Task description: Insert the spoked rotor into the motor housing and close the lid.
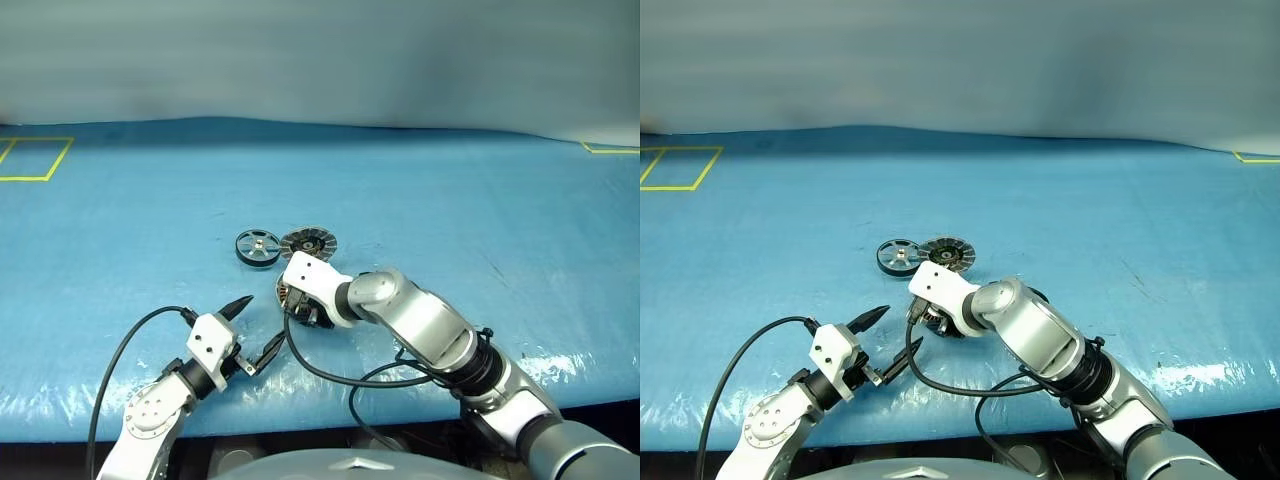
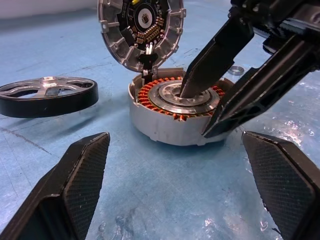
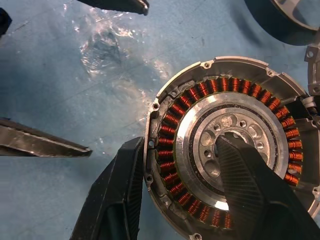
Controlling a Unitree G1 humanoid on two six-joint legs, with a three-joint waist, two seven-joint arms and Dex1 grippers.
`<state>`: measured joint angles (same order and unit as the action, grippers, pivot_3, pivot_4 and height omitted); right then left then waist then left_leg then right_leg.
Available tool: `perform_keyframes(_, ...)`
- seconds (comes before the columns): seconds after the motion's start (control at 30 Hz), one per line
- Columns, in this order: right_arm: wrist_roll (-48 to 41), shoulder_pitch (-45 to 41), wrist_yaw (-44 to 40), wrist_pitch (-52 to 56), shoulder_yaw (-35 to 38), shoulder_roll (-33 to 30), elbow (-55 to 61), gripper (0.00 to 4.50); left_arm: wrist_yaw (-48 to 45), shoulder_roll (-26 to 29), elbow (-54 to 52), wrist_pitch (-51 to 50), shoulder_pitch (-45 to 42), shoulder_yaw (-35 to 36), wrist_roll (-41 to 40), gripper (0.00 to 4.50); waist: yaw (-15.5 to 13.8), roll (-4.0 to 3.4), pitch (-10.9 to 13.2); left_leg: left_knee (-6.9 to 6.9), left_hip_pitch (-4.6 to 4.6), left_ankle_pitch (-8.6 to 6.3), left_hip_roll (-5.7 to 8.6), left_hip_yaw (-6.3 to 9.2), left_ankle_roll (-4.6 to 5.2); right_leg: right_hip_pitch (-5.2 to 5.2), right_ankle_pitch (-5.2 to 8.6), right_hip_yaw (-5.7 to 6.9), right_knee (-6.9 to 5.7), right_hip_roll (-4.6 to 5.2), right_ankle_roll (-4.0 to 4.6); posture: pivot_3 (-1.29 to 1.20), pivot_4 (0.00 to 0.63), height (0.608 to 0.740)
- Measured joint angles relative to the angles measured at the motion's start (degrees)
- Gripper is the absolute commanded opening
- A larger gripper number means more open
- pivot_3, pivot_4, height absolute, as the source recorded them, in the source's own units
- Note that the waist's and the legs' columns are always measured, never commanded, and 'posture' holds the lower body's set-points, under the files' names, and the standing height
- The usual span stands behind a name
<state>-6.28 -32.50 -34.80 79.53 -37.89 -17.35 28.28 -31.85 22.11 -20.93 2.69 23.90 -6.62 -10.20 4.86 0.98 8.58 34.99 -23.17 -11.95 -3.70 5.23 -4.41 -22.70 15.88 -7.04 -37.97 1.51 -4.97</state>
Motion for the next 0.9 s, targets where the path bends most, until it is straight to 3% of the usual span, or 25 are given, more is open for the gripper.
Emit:
perform_keyframes(0.43,-5.59,-0.05,4.75,10.81,5.53,5.11,4.72,1.92,-1.8,0.75,0.0,-0.05,-0.23,0.45,-1.29,4.5,-0.29,-0.18,0.23,0.02,-0.64,0.01,0.0,0.02,0.0,-0.28,-0.05,0.01,-0.04,-0.01,-0.05,0.0,0.15,0.74)
perform_keyframes(0.47,-5.91,-0.05,5.33,11.65,5.83,5.27,5.37,2.57,-2.07,0.8,0.0,-0.04,-0.38,0.49,-1.48,4.5,-0.33,-0.21,0.28,0.02,-0.65,0.01,0.0,0.02,0.0,-0.3,-0.05,0.01,-0.04,-0.01,-0.05,0.0,0.15,0.74)
perform_keyframes(0.6,-6.14,-0.32,8.21,12.09,6.75,5.29,6.23,3.72,-2.93,0.92,0.02,0.03,-0.96,0.74,-1.96,4.5,-0.35,-0.27,0.33,0.03,-0.65,0.01,0.0,0.01,0.0,-0.31,-0.05,0.02,-0.04,-0.01,-0.05,0.0,0.15,0.74)
perform_keyframes(0.8,-8.47,-0.32,9.11,12.45,11.23,5.29,8.3,3.72,-3.36,0.83,-0.22,0.66,-2.5,1.32,-2.77,4.5,-0.39,-0.28,0.36,0.05,-0.65,0.01,0.0,0.01,0.0,-0.28,-0.05,0.01,-0.03,-0.01,-0.06,0.0,0.15,0.74)
perform_keyframes(0.9,-13.6,-1.55,5.76,12.42,15.3,5.59,14.52,3.72,-3.38,0.83,0.92,-0.42,-2.61,0.35,-2.17,4.5,-0.11,-0.42,0.45,0.0,-0.66,0.0,0.01,0.02,0.01,-0.3,-0.06,0.01,-0.02,-0.01,-0.08,0.0,0.15,0.74)
